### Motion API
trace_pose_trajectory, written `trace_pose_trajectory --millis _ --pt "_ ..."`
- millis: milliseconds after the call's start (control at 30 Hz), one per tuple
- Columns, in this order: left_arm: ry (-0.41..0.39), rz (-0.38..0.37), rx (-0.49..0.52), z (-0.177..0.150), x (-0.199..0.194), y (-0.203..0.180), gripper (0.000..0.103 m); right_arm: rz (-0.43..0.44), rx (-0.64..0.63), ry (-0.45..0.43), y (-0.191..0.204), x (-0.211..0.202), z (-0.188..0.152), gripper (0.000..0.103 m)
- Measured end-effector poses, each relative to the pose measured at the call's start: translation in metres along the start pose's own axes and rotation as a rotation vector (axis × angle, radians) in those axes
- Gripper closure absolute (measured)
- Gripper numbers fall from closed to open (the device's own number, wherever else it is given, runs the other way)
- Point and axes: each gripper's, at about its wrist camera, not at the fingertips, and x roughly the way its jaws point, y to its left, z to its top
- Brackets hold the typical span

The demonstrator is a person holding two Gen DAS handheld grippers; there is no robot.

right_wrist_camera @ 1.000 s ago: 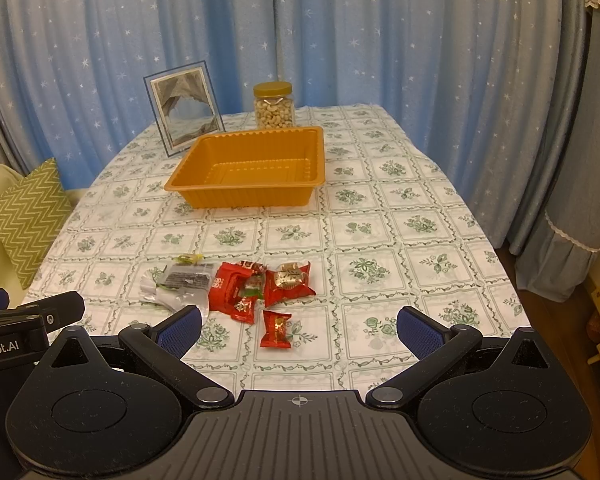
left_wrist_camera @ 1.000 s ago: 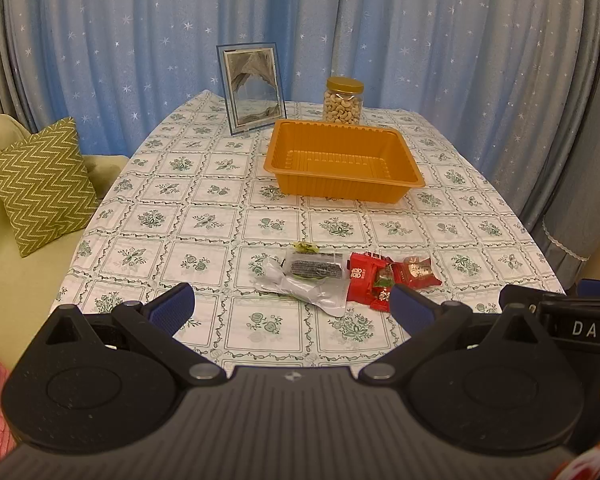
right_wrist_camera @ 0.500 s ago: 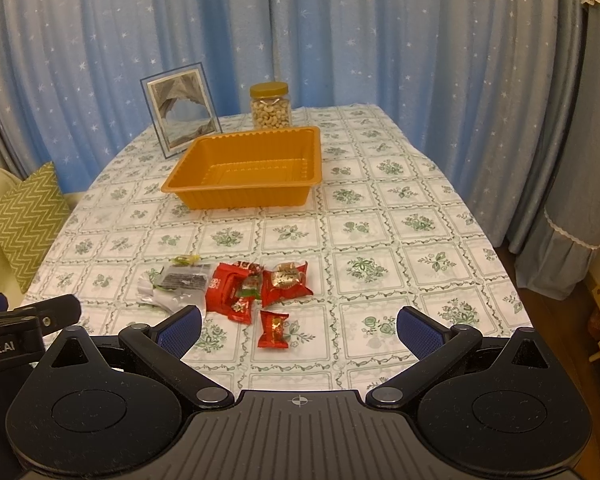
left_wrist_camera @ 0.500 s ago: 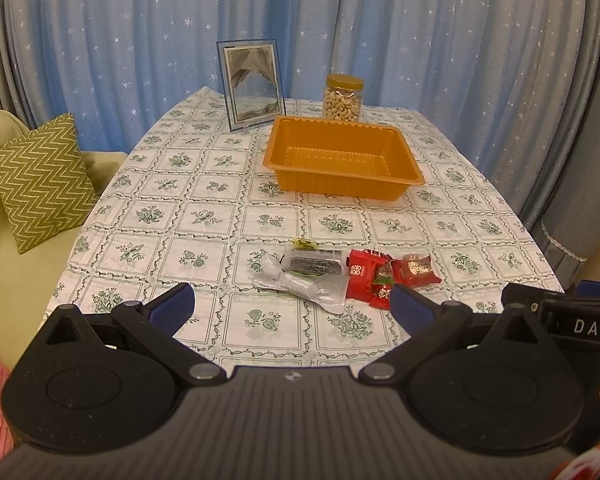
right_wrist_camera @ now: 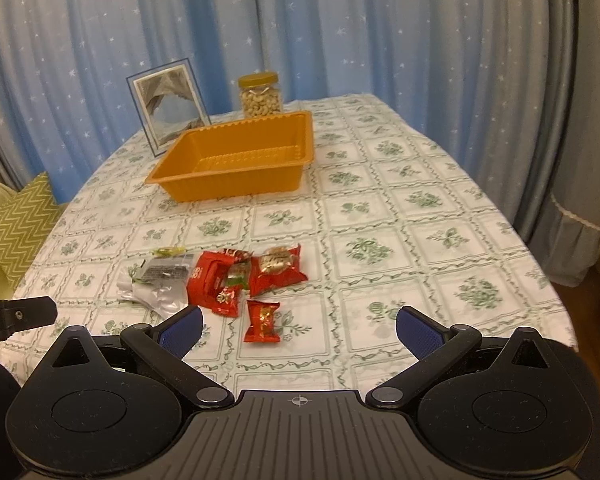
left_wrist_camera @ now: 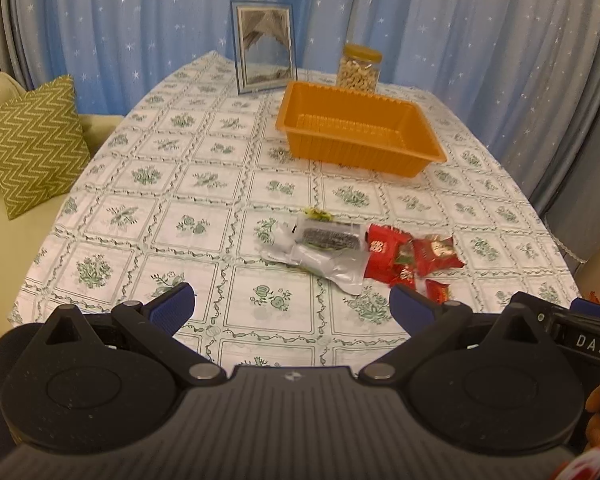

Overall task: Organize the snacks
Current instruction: 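Grasp the small red candy with the right gripper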

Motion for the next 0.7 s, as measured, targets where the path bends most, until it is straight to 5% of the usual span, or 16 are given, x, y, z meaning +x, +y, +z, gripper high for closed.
trace_pose_trajectory --millis 133,200,700 --pt "0.01 -0.008 -0.003 -0.001 0.016 0.001 0.0 0.017 -0.02 -0.008 0.002 0.021 -0.006 0.001" --pt "0.016 -0.009 -0.01 -0.001 0.025 0.001 0.0 0.024 -0.028 0.003 0.003 0.033 -0.009 0.015" --pt "0.064 -0.011 -0.015 0.009 0.087 -0.001 0.01 0.063 -0.066 0.083 0.011 0.106 -0.018 0.039"
